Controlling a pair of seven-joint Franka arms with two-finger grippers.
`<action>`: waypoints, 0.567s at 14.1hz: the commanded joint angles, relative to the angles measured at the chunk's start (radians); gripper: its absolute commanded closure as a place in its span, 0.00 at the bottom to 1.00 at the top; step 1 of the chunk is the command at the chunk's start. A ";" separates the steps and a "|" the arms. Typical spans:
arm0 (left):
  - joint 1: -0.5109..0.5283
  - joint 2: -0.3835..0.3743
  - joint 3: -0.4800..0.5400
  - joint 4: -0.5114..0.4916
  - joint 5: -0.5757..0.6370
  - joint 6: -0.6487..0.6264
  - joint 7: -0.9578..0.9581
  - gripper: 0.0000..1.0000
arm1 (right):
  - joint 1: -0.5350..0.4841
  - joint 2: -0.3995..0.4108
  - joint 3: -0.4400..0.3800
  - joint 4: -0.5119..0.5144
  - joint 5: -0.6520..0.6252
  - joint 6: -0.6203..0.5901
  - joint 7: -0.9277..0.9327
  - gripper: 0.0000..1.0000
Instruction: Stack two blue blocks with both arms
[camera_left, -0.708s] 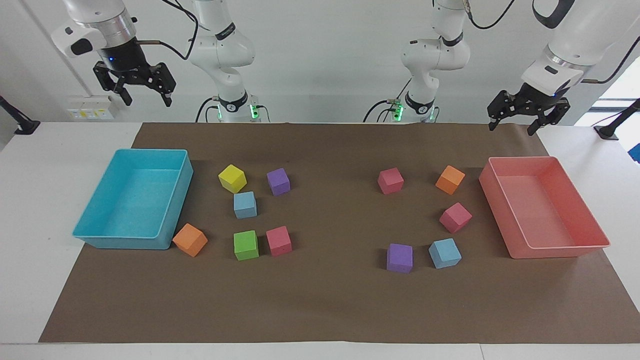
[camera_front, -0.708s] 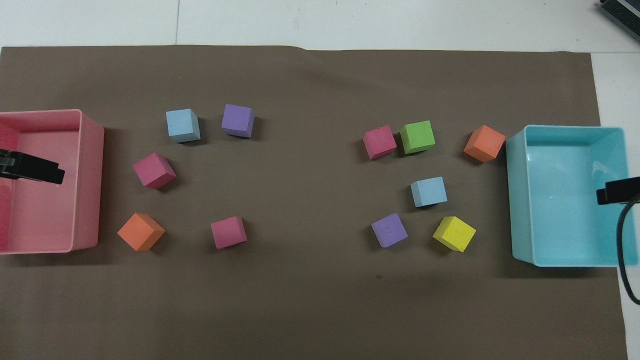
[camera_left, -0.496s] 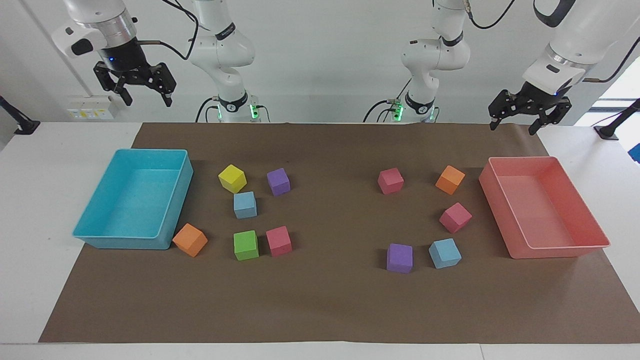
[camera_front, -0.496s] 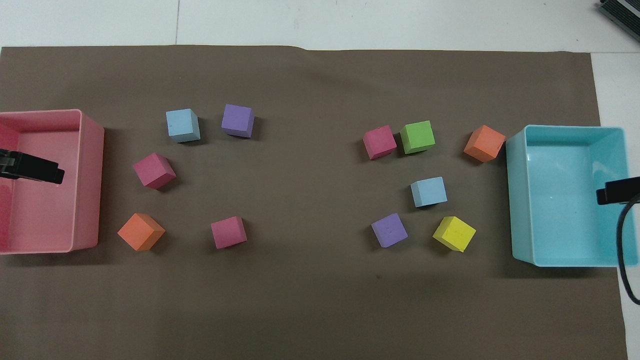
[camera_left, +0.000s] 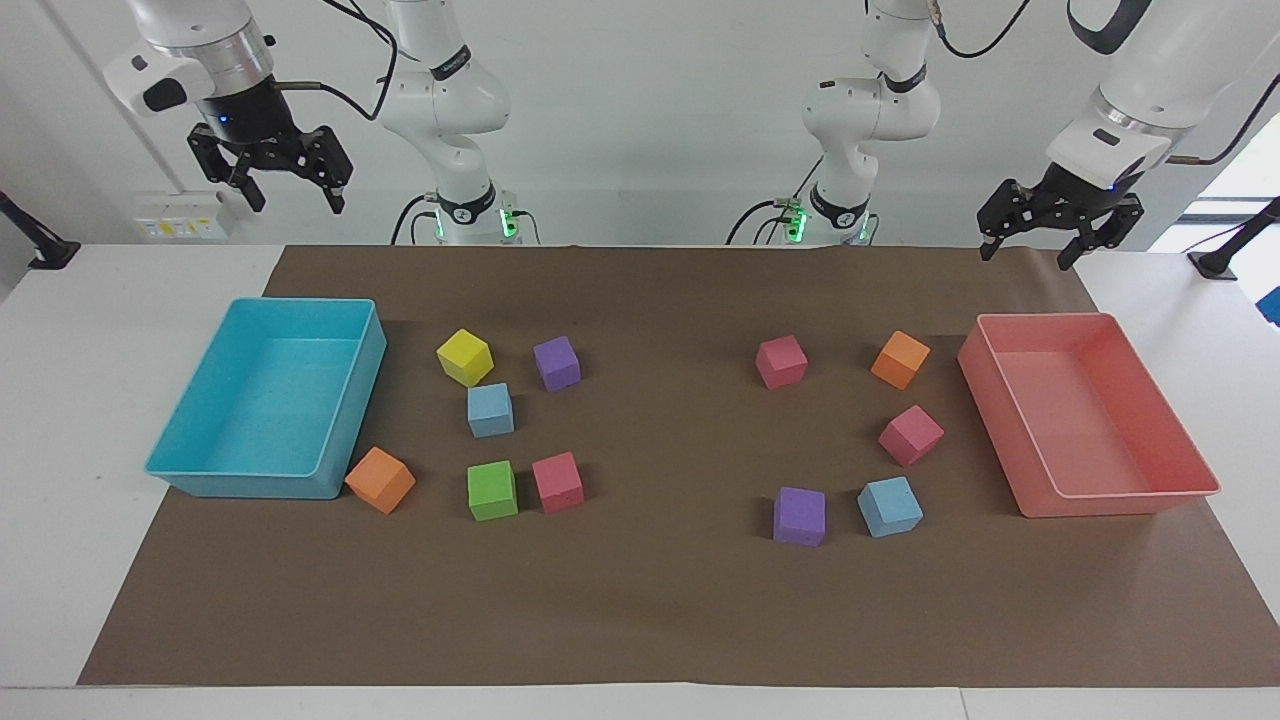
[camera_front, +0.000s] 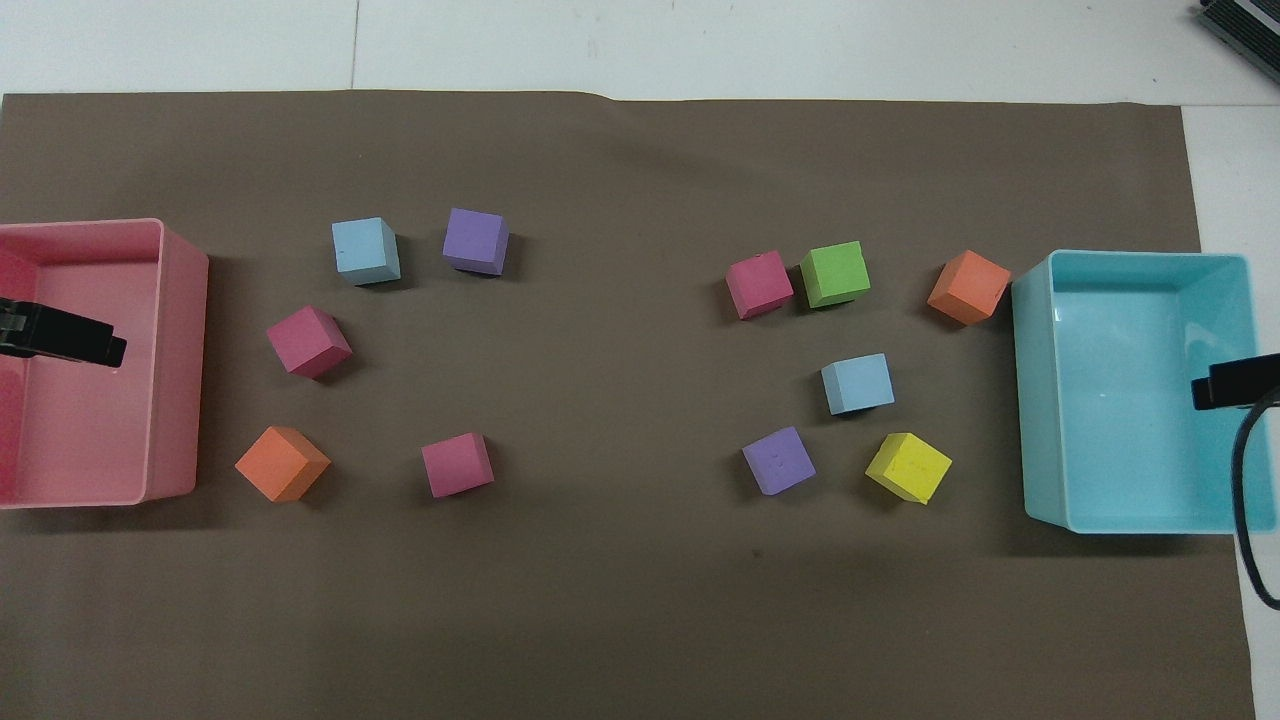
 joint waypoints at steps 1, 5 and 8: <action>0.016 0.007 -0.009 0.018 0.008 -0.018 0.010 0.00 | 0.000 -0.023 0.002 -0.029 -0.004 0.024 -0.012 0.00; 0.014 0.007 -0.013 0.018 0.008 -0.022 0.007 0.00 | 0.000 -0.023 0.002 -0.029 -0.004 0.024 -0.012 0.00; 0.014 0.007 -0.013 0.018 0.008 -0.022 0.007 0.00 | 0.000 -0.023 0.009 -0.028 -0.004 0.022 -0.010 0.00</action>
